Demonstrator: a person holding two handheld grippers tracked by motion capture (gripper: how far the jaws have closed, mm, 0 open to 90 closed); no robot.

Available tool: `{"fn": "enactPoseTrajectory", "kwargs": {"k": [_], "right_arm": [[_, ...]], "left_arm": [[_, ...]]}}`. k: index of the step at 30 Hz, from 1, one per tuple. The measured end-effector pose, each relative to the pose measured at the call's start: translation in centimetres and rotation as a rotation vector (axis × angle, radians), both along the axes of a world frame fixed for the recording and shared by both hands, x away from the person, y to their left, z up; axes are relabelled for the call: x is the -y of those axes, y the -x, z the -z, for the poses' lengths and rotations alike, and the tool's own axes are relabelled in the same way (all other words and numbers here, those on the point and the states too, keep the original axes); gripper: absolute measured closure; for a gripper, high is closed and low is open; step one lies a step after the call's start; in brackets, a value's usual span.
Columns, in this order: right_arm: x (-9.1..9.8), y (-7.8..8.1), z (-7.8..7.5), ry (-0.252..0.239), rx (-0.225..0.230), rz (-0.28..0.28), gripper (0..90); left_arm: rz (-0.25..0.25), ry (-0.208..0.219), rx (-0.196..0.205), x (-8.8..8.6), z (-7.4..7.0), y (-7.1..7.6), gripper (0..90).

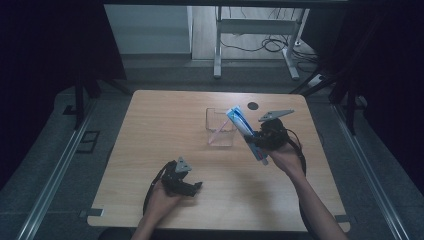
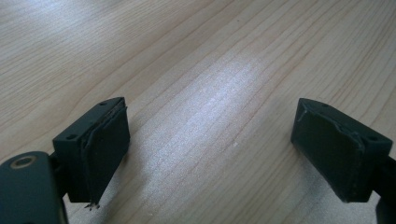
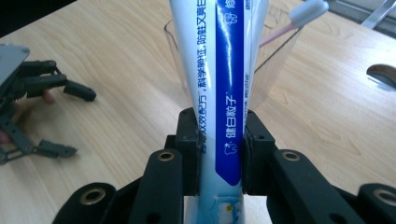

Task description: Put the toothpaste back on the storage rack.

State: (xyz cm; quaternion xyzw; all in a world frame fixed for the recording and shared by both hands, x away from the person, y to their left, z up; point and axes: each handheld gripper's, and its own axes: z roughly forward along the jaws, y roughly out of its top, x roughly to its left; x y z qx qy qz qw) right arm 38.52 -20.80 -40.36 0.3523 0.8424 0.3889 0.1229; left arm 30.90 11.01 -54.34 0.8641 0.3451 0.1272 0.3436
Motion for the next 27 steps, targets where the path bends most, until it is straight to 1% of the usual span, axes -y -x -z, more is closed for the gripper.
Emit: {"fn": "enactPoseTrajectory", "kwargs": {"k": [4,13,23,27], "right_arm": [[-0.6,-0.6,-0.1,-0.013,0.009,0.007,73.3],[-1.9,-1.8,-0.5,-0.033,0.047,0.006,73.2],[-2.9,-3.4,-0.6,-0.061,0.065,0.033,73.2],[-3.5,-4.1,-0.7,-0.07,0.077,0.027,73.2]], "left_arm": [[0.001,-0.001,0.0,0.0,0.0,0.0,11.9],[0.001,-0.001,0.0,0.0,0.0,0.0,11.9],[0.0,-0.001,0.0,0.0,0.0,0.0,11.8],[0.001,0.0,0.0,0.0,0.0,0.0,11.8]]}}
